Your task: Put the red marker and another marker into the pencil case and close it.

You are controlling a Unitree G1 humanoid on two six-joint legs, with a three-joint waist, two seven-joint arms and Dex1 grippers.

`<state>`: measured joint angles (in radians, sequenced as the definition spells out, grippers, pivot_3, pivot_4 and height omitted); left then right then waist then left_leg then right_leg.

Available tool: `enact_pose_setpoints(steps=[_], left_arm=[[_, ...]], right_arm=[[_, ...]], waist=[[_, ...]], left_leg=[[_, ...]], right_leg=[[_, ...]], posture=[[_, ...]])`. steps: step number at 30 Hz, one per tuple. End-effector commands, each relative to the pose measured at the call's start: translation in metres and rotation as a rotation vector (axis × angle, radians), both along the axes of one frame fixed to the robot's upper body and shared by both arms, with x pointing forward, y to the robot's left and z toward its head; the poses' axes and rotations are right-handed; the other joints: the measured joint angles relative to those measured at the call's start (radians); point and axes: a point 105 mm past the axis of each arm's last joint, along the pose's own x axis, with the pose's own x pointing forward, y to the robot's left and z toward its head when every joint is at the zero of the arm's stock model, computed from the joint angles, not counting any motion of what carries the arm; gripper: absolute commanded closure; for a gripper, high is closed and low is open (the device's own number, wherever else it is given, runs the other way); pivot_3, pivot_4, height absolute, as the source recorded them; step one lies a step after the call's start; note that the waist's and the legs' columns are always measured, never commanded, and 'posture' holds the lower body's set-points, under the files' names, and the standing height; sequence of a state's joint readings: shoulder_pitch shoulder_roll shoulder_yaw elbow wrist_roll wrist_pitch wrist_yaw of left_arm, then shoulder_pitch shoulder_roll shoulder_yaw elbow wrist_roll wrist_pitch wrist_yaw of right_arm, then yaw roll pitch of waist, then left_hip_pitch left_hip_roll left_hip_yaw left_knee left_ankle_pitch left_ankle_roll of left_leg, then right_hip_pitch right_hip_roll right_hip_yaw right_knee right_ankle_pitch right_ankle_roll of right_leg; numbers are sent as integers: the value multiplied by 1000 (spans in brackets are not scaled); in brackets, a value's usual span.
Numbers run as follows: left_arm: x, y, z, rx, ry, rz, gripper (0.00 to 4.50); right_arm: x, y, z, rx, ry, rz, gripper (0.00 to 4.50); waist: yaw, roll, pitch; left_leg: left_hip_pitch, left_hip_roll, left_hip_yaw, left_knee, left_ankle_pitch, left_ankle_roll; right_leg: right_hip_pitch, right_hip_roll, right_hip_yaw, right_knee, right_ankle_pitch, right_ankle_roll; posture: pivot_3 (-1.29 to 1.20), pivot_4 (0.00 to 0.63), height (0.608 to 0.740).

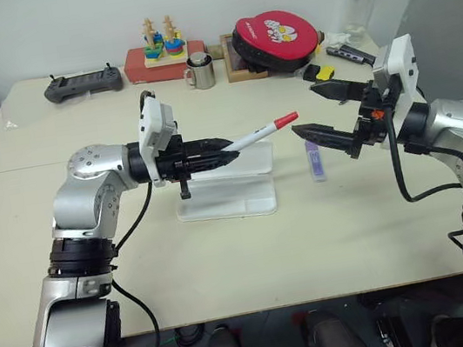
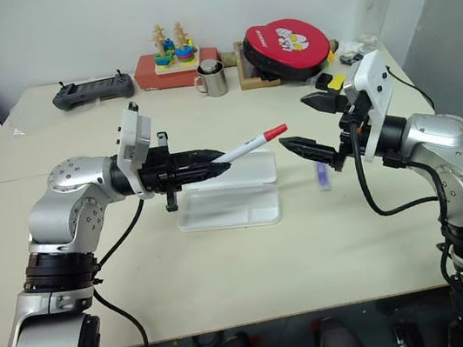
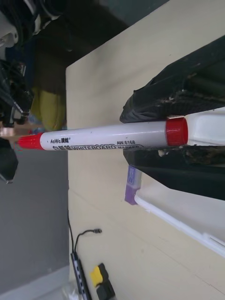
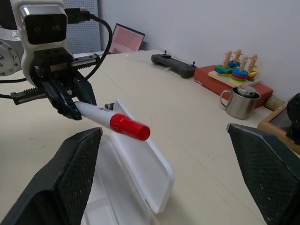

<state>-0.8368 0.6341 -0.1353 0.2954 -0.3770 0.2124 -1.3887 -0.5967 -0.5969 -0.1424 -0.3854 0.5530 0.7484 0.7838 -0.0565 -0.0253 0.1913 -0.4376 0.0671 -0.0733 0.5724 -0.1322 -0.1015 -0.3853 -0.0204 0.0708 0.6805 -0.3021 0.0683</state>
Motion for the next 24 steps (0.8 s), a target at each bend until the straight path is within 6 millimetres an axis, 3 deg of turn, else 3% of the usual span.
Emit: enact_pose_setpoints(steps=[1, 5, 18, 24], left_arm=[[14, 9, -20, 210, -102, -2, 4008], [25, 27, -41, 378, -142, 27, 4008], [34, 23, -54, 407, -158, 29, 4008], [38, 21, -56, 392, -154, 51, 2666]], right_arm=[[-11, 5, 4, 11, -47, -2, 0], [-13, 2, -8, 7, -18, -30, 0], [-26, 22, -24, 2, 41, 27, 0], [-25, 21, -21, 4, 38, 16, 0]], waist=[[0, 0, 0], [3, 0, 0], [5, 0, 0], [5, 0, 0]], left_leg=[[0, 0, 0, 0, 0, 0], [-5, 0, 0, 0, 0, 0], [-7, 0, -1, 1, 0, 0], [-7, 0, -1, 1, 0, 0]], right_leg=[[0, 0, 1, 0, 0, 0], [-4, 0, 0, -1, 0, 0], [-4, 0, -1, 0, -1, 0], [-4, 0, -2, 0, -1, 0]], posture=[[0, 150, 740], [0, 150, 740], [0, 150, 740], [0, 150, 740]])
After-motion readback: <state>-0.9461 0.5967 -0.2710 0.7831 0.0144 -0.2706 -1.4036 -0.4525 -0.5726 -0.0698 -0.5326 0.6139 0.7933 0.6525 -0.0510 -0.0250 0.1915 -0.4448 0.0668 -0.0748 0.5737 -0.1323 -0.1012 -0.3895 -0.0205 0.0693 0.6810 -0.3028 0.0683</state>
